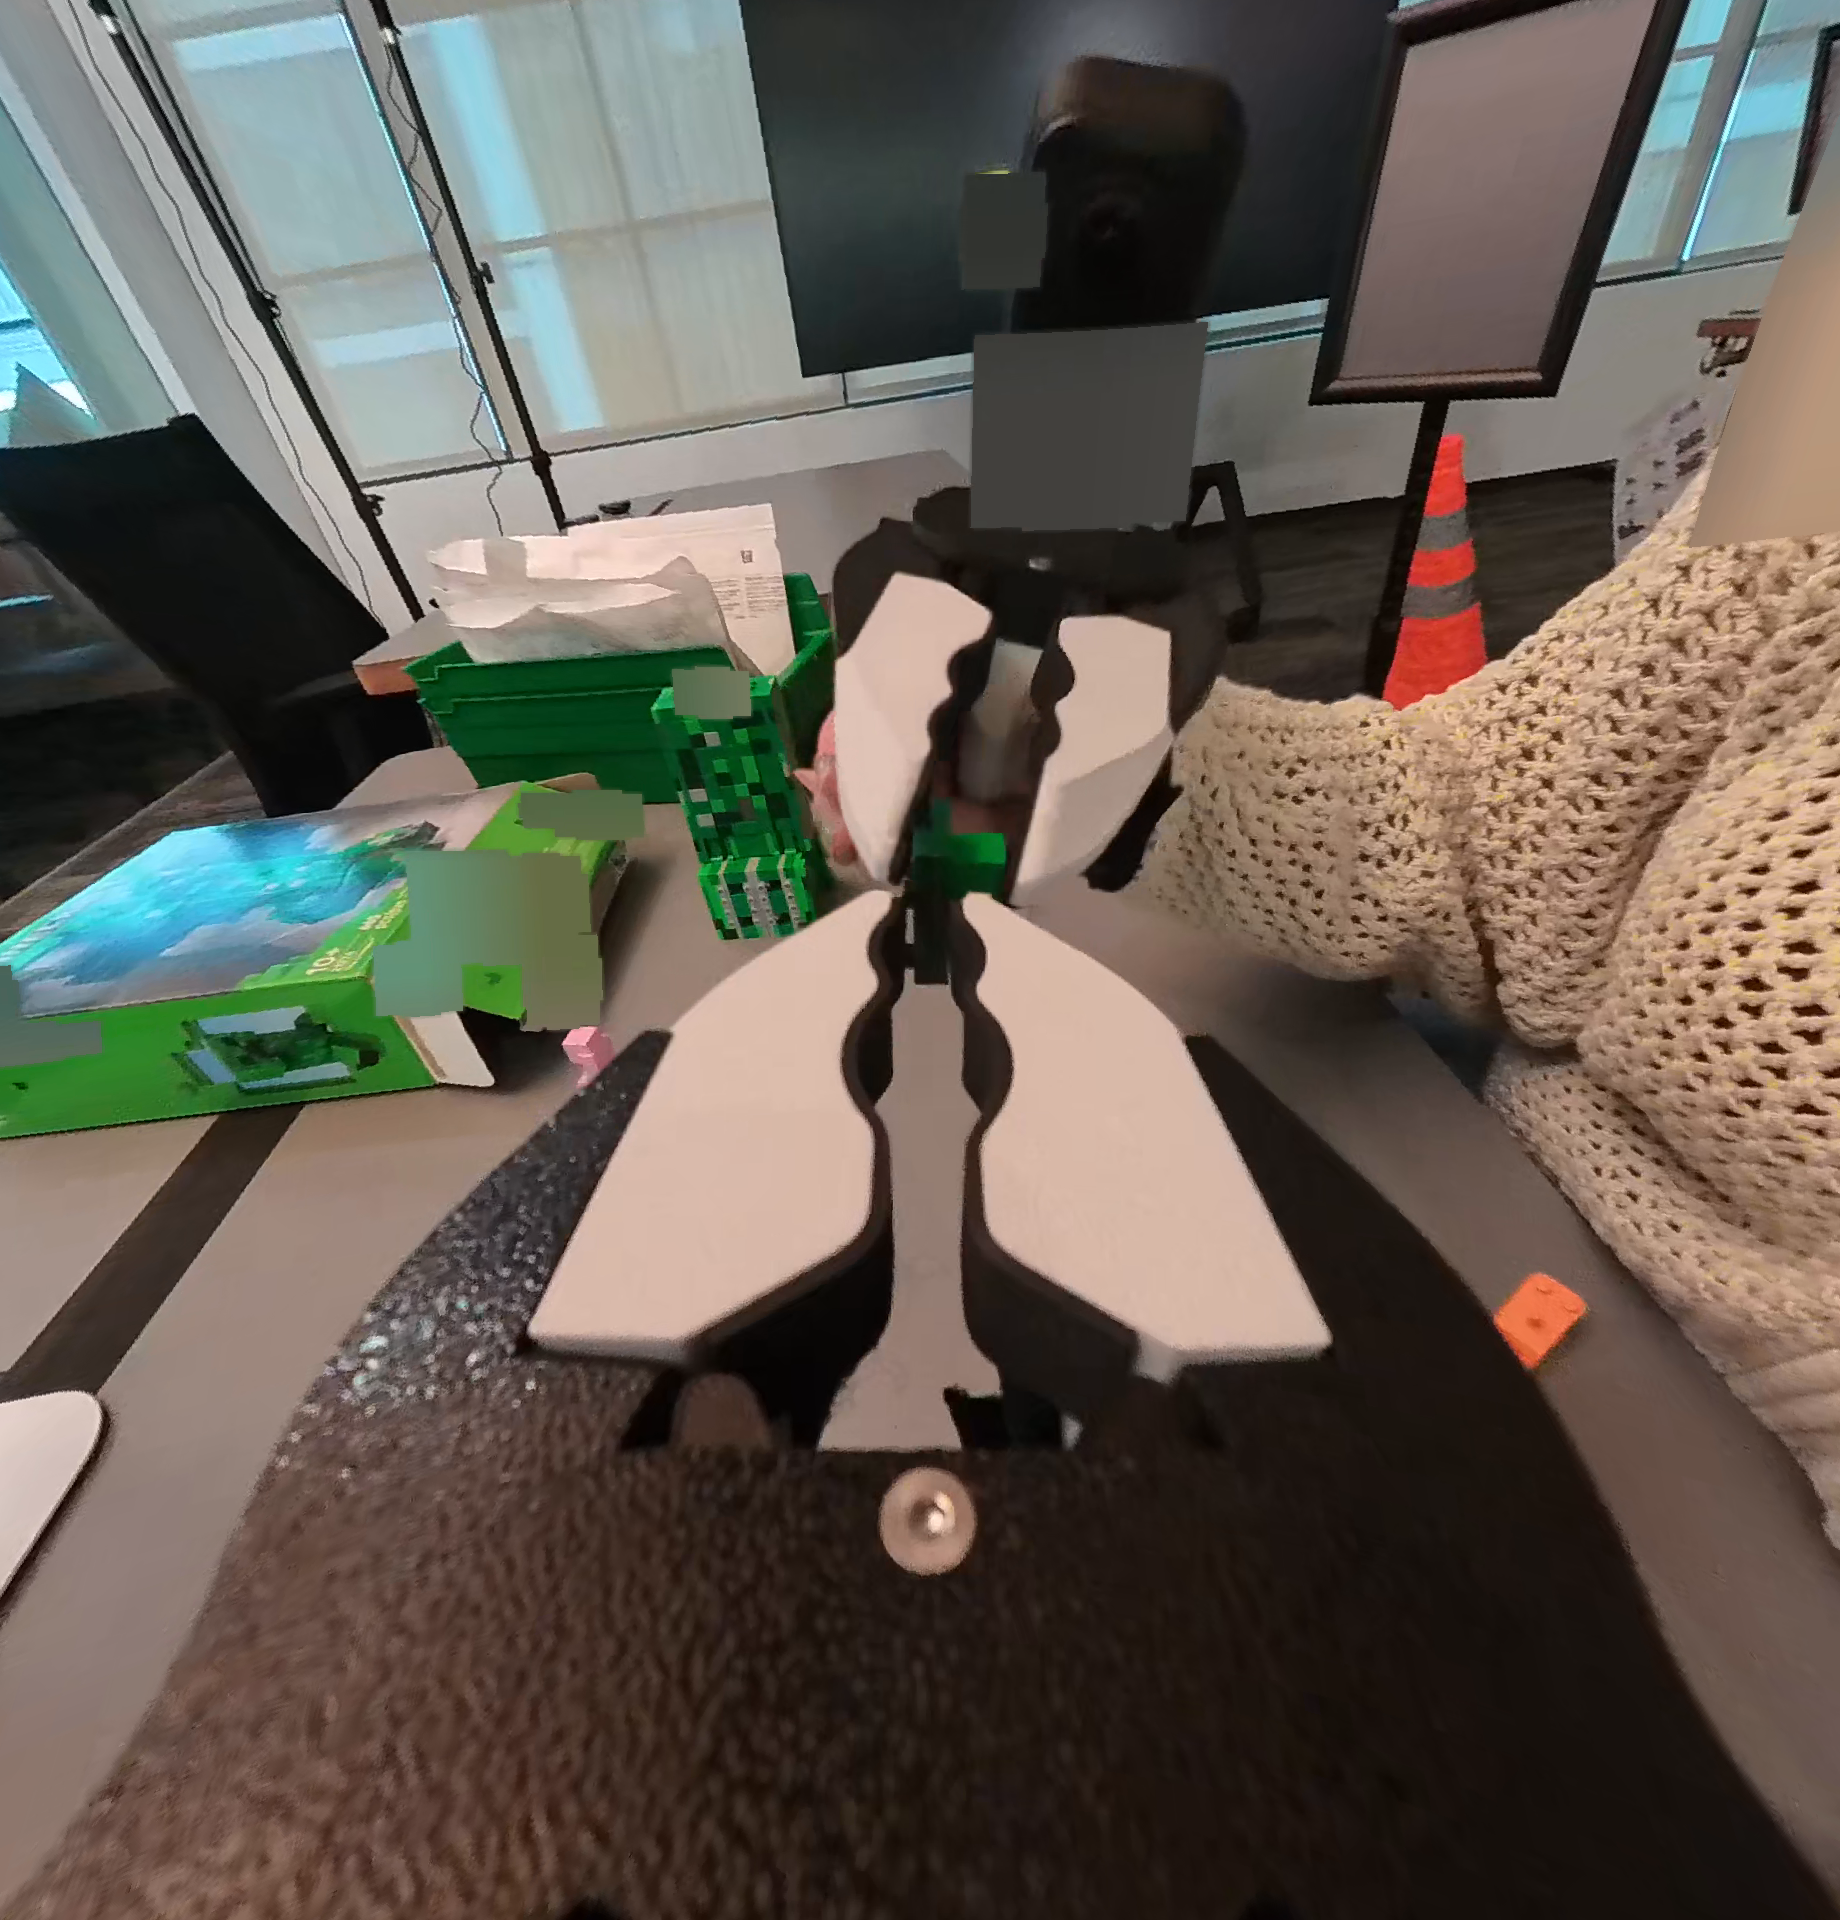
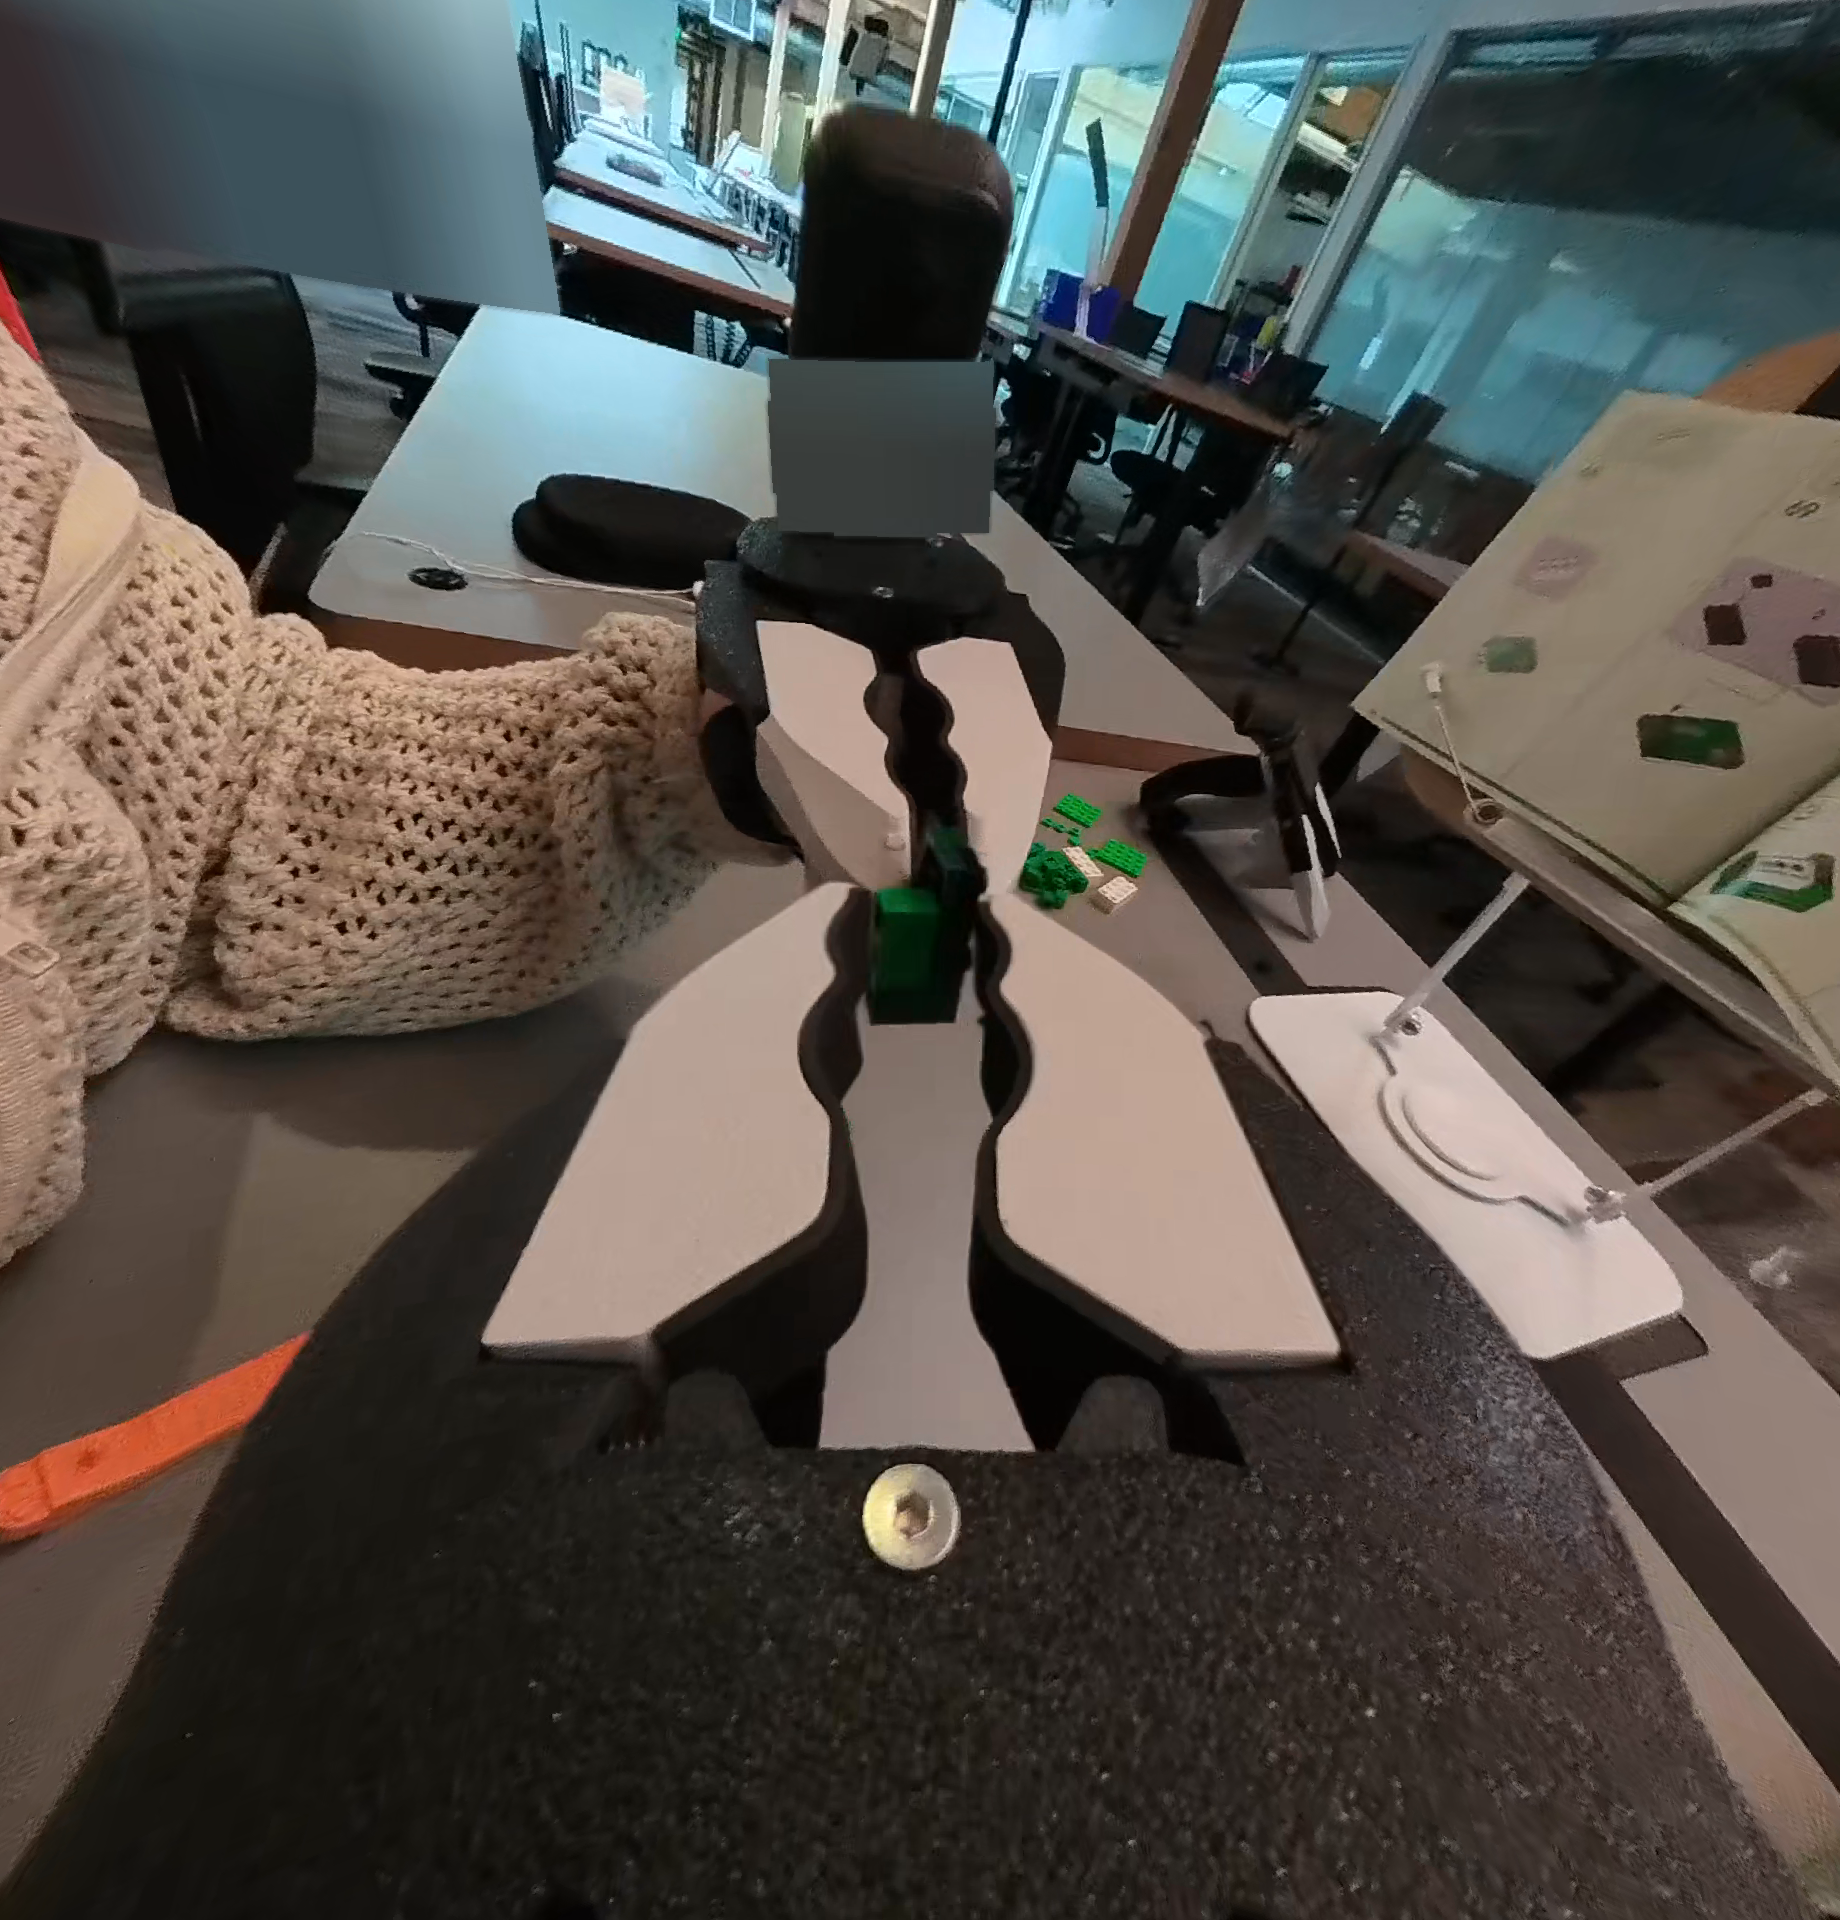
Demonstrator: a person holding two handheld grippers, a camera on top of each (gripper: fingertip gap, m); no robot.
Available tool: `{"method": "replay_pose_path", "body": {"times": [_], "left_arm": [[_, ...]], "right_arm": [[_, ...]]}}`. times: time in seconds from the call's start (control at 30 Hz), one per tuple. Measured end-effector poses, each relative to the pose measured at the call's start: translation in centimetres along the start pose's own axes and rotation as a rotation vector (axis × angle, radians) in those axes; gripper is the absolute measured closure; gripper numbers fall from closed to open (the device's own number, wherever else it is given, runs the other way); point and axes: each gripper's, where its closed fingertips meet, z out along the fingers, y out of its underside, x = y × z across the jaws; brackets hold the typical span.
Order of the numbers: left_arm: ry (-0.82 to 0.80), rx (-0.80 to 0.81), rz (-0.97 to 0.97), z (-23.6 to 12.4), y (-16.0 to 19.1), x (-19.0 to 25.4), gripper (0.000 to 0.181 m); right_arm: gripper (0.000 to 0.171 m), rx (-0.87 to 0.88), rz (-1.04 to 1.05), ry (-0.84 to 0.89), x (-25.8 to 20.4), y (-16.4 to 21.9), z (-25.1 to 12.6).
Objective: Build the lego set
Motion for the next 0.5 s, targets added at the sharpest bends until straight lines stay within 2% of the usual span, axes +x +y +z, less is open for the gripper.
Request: {"method": "replay_pose_path", "body": {"times": [0.5], "left_arm": [[-0.066,0.055,0.020,0.1,-0.7,-0.7,0.166]], "right_arm": [[0.154,0.133,0.128,0.036,1.3,-0.7,-0.5]]}}
